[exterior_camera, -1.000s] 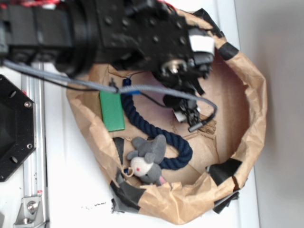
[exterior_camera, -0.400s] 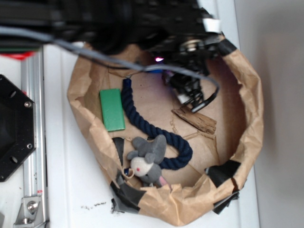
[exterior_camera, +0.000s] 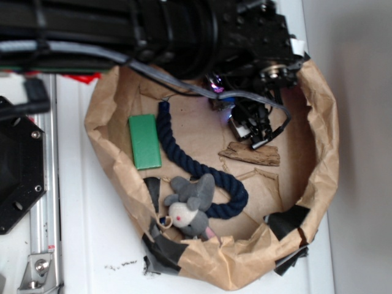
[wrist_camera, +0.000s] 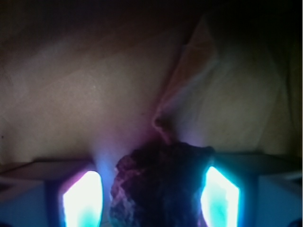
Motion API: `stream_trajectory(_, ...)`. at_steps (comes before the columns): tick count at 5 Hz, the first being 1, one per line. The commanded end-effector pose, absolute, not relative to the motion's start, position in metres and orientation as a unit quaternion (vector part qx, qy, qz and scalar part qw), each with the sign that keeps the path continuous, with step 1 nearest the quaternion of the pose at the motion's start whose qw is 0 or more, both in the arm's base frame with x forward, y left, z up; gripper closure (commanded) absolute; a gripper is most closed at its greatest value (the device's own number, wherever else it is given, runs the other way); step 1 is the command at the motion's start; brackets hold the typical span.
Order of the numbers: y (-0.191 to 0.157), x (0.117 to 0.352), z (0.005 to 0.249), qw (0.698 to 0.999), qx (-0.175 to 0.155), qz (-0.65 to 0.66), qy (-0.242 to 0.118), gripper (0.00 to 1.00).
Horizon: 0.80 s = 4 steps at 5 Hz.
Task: Grab the rock.
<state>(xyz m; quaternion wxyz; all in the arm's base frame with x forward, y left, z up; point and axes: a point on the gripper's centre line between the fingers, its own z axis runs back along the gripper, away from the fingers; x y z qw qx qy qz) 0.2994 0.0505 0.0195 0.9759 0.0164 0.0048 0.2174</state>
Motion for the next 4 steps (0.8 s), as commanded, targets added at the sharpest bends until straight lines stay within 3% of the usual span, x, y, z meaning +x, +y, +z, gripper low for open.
stream_trajectory(1,0.038,0.301,0.066,0.979,-0.006,0.199,-0.04,1.0)
stream_trajectory(2,0.019,0.296,0.116,0.982,-0.041,0.157,-0.095,1.0)
stream_trajectory(3,-0.002,0.299,0.165,0.989,-0.043,0.101,-0.094,1.0)
stream_trajectory(4,-0.019,0.297,0.185,0.994,-0.007,0.066,-0.088,1.0)
